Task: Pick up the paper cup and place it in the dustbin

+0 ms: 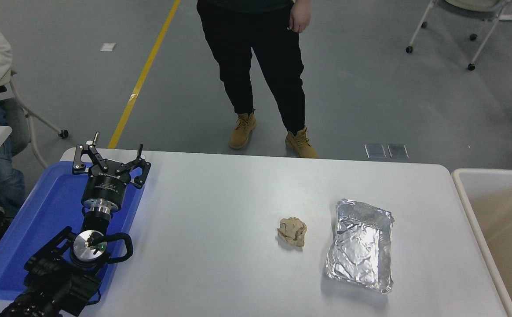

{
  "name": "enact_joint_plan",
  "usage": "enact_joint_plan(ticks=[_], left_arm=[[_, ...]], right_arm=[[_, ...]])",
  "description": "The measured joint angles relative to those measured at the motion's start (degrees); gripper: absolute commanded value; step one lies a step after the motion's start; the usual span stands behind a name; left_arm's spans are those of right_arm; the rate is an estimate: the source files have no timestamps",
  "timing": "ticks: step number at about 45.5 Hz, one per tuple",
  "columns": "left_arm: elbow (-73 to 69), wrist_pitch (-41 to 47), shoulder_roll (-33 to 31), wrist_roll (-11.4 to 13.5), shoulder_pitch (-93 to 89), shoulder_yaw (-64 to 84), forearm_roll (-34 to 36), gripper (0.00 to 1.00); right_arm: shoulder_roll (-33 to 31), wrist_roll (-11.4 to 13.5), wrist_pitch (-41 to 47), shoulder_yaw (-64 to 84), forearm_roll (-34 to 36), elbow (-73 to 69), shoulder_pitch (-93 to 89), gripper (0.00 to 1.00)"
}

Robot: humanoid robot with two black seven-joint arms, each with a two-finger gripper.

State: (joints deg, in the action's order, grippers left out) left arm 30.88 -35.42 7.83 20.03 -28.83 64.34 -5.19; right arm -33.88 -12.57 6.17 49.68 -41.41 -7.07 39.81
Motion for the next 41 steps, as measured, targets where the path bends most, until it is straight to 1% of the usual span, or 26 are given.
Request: enact_joint_plan(ticks=[16, 17, 18, 19, 20, 23, 41], left_arm=[[-0.02, 0.0, -0.01, 0.0, 0.0, 0.0, 0.0, 1.0], [-0.02, 0.0, -0.01, 0.0, 0.0, 0.0, 0.0, 1.0], [-0.02, 0.0, -0.01, 0.0, 0.0, 0.0, 0.0, 1.0], [-0.02, 0.0, -0.01, 0.0, 0.0, 0.0, 0.01, 1.0], [-0.02, 0.0, -0.01, 0.0, 0.0, 0.0, 0.0, 1.0], [-0.02, 0.0, -0.01, 0.0, 0.0, 0.0, 0.0, 1.0], [-0.02, 0.0, -0.01, 0.0, 0.0, 0.0, 0.0, 1.0]], right_arm=[[4.3, 1.14, -1.09, -0.43, 2.42, 1.8, -3.69, 0.0], [4.41, 1.17, -1.13, -0.44, 2.5, 1.86, -3.77, 0.1], [4.5, 1.2, -1.16, -0.47, 2.57, 1.89, -3.84, 0.4], [4.63, 1.23, -1.24, -0.51, 2.7, 1.92, -3.93, 0.74], [4.72, 1.24, -1.3, -0.55, 2.79, 1.95, -3.99, 0.92], [5.01, 1.29, -1.63, -0.64, 3.27, 2.03, -4.15, 1.0], [5.95, 1.2, -2.3, -0.85, 5.91, 2.2, -4.34, 1.0]])
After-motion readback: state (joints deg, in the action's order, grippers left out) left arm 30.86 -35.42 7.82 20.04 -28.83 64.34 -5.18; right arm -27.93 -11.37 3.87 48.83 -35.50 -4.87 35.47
